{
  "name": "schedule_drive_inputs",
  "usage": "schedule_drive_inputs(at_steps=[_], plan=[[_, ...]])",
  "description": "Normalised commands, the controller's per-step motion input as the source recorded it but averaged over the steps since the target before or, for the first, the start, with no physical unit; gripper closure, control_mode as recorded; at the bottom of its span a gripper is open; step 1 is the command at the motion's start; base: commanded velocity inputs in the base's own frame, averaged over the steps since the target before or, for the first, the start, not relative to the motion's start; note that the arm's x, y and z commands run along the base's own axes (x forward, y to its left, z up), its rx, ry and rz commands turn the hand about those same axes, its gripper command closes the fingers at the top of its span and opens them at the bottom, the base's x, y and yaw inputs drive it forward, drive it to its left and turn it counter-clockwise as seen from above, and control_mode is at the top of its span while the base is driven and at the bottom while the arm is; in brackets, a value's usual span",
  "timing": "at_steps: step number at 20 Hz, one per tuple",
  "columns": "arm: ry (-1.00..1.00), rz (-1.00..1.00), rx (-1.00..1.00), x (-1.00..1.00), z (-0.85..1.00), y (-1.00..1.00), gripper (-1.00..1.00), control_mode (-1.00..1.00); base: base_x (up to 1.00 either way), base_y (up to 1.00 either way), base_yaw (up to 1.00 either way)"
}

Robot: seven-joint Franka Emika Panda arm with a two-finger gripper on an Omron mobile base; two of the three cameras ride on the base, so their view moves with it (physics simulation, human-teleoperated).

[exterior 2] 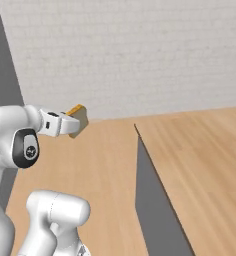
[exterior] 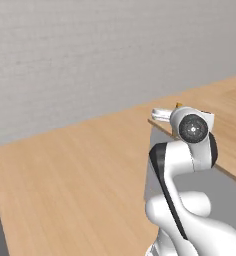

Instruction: Start the toaster. Once the lever pops up, take the bread to the plate on the dining counter.

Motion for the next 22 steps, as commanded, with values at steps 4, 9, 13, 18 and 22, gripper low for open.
schedule_drive_inputs(at_steps=[4, 9, 13, 18, 22], plan=[[0.0, 0.0, 0.0, 0.0, 0.0, 0.0, 1.0, 1.0, 1.0, 0.54, -0.35], [0.0, 0.0, 0.0, 0.0, 0.0, 0.0, 1.0, 1.0, 1.0, 0.72, -0.35], [0.0, 0.0, 0.0, 0.0, 0.0, 0.0, 1.0, 1.0, 1.0, 0.89, -0.38], [0.0, 0.0, 0.0, 0.0, 0.0, 0.0, 1.0, 1.0, 1.0, 1.0, -0.43], [0.0, 0.0, 0.0, 0.0, 0.0, 0.0, 1.0, 1.0, 1.0, 0.8, -0.54]])
